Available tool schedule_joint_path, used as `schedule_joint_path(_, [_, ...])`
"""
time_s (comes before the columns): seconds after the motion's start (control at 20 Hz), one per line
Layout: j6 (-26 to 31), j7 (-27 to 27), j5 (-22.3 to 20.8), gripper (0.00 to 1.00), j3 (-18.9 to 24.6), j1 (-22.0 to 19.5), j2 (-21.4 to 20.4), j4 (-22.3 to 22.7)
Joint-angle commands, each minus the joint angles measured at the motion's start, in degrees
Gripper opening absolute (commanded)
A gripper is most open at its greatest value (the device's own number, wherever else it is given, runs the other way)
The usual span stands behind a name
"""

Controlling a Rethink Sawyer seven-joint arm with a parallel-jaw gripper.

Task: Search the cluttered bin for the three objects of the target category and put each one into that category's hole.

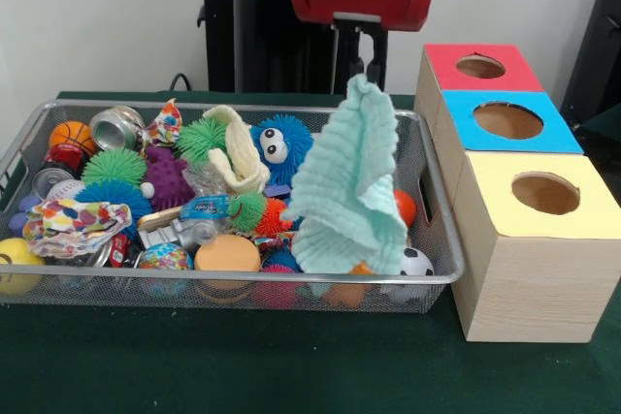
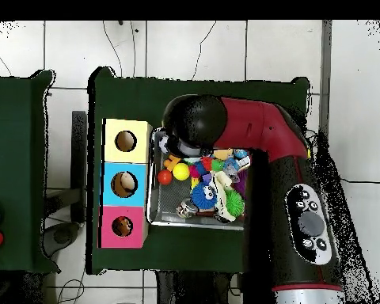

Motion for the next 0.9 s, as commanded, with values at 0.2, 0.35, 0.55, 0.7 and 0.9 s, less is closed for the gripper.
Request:
schedule_joint_path(0.2, [-3.62, -10.76, -4.29, 0.00, 6.47, -0.03, 2.54, 3.23])
schedule_joint_path(0.35, [-4.76, -11.19, -4.93, 0.00, 7.14, -0.46, 2.97, 3.44])
schedule_joint_path(0.55, [-5.46, -10.91, -5.00, 0.00, 7.70, -1.04, 2.96, 4.18])
schedule_joint_path(0.7, [-5.89, -10.40, -5.16, 0.00, 7.70, -1.03, 2.78, 4.60])
schedule_joint_path(0.9, [-6.25, -9.64, -5.28, 0.00, 7.70, -0.85, 2.58, 4.91])
